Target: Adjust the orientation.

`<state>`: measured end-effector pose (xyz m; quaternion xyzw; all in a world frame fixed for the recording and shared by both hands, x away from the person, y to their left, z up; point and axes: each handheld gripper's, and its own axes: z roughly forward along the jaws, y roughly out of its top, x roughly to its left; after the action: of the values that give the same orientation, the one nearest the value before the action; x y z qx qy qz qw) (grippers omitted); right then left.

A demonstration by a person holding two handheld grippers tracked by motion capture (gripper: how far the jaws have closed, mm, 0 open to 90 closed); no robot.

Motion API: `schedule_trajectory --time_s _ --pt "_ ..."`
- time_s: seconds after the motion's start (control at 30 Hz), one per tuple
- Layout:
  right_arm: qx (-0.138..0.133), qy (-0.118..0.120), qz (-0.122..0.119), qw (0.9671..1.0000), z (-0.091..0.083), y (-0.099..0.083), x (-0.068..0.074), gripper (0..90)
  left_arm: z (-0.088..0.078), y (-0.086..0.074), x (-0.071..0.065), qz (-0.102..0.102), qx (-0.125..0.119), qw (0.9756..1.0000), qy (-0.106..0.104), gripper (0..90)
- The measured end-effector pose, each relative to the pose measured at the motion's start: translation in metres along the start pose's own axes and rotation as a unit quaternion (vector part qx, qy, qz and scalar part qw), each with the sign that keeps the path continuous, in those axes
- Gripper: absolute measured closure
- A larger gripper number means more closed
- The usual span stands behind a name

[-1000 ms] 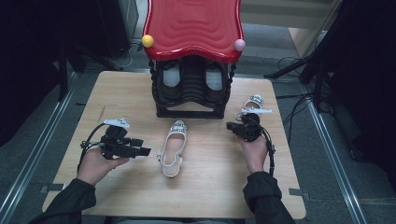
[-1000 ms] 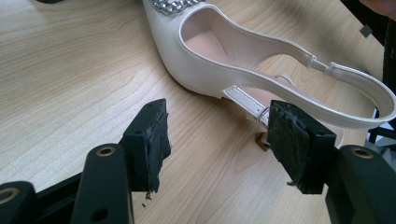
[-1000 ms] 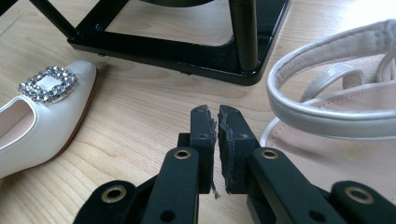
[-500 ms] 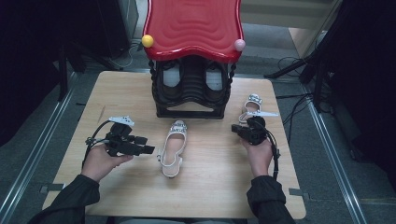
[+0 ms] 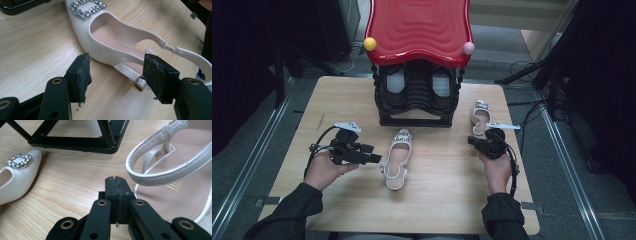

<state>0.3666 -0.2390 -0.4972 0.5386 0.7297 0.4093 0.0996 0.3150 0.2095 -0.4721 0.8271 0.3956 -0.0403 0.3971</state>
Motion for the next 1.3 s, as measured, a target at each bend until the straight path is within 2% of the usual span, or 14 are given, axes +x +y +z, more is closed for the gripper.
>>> schedule_trajectory --time_s 0.03,0.43,0.7,0.97,1.3 --pt "0.0 -0.001 0.0 1.0 -0.001 -0.001 -0.001 90.0 0.0 0.001 0.0 0.005 0.003 1.0 0.001 39.1" --pt "-0.002 -0.007 0.011 0.9999 -0.011 -0.005 -0.011 90.0 0.005 0.005 0.0 0.005 0.004 1.0 -0.004 39.1" --pt "0.002 -0.002 0.011 0.9999 -0.012 -0.004 -0.009 88.7 0.005 0.005 0.0 0.006 0.003 1.0 -0.004 39.2" --pt "0.001 0.007 -0.008 0.9999 -0.015 0.008 0.003 83.0 0.001 0.002 -0.001 0.004 0.003 1.0 -0.002 39.1" --pt "-0.009 0.003 -0.008 0.9999 -0.019 0.03 0.0 77.4 -0.005 -0.006 -0.002 0.002 0.003 1.0 0.007 39.1"
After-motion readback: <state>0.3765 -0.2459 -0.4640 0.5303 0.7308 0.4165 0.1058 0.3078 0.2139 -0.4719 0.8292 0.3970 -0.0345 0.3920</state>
